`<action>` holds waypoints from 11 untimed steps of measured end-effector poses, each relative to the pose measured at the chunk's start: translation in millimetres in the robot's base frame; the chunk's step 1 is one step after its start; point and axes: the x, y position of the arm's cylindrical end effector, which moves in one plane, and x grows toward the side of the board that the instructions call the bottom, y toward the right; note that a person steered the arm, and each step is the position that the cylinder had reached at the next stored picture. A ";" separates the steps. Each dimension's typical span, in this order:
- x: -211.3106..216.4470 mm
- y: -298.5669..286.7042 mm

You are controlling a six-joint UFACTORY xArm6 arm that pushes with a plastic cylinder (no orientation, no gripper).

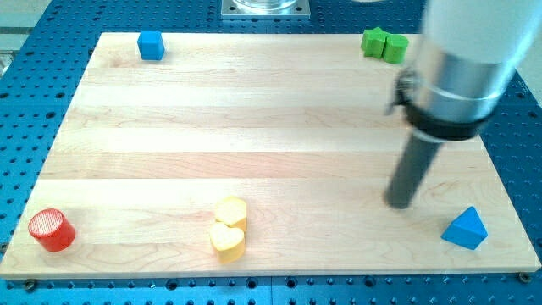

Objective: Move the red star to the top center

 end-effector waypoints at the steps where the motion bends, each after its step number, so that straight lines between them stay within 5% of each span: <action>1: -36.7 47.6; 2: -67.3 90.0; 4: -115.7 80.0; 6: -69.0 12.4; 8: -173.5 -19.6; 10: -96.8 -6.0; 11: -112.2 -52.7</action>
